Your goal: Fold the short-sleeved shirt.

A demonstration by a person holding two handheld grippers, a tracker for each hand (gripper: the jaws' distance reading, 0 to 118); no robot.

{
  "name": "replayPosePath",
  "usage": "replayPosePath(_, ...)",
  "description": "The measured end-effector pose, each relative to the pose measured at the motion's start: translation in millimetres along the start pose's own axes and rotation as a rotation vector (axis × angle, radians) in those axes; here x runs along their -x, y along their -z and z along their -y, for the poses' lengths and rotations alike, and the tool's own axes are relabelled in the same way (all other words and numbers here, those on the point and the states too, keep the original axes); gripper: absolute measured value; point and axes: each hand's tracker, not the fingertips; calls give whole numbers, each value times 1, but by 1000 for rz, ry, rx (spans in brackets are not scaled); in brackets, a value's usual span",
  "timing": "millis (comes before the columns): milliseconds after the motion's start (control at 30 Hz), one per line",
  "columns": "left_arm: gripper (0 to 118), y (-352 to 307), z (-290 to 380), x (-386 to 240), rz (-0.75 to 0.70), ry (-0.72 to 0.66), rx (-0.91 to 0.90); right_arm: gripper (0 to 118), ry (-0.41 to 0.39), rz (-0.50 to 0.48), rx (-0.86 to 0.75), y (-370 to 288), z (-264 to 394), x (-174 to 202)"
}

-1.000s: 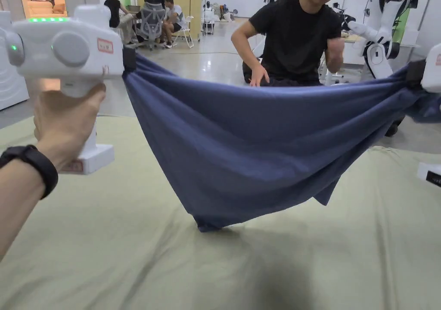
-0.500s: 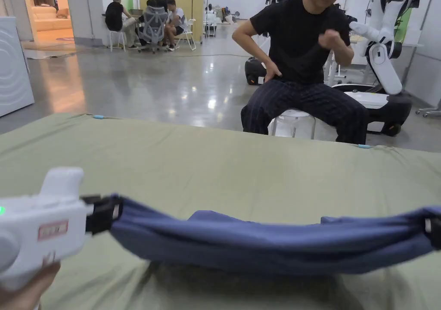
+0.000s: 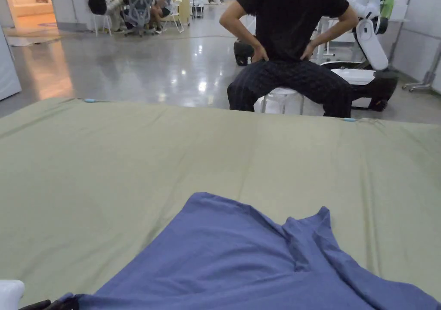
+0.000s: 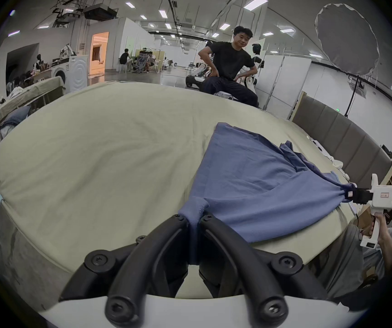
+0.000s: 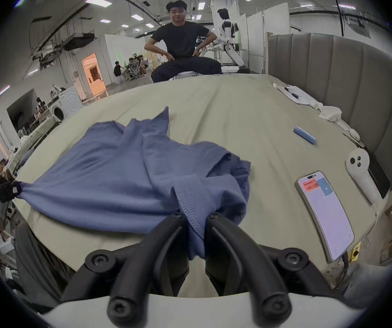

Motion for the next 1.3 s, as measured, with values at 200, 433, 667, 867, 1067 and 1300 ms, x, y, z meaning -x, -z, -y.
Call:
replayPosePath(200, 55, 0, -1, -4, -41, 21, 3, 69, -16, 46, 0, 6, 4, -4)
replayPosePath(433, 64, -54, -31, -42, -77, 144, -261, 85, -23, 48, -186, -39, -22, 0)
replayPosePath(667, 64, -84, -50, -101, -40, 250, -434, 84, -79, -35, -419, -76, -48, 36)
replayPosePath(867, 14, -83, -48, -114, -6, 212, -454, 6, -125, -81, -397, -70, -45, 58)
replayPosePath(1067, 3, -83, -44, -104, -32, 179, -418, 0, -116, -101, -357, -61, -42, 58)
replayPosePath(1300, 3, -82, -41, -86, -24, 137, -384, 0, -119, -106, -354, -58, -42, 61)
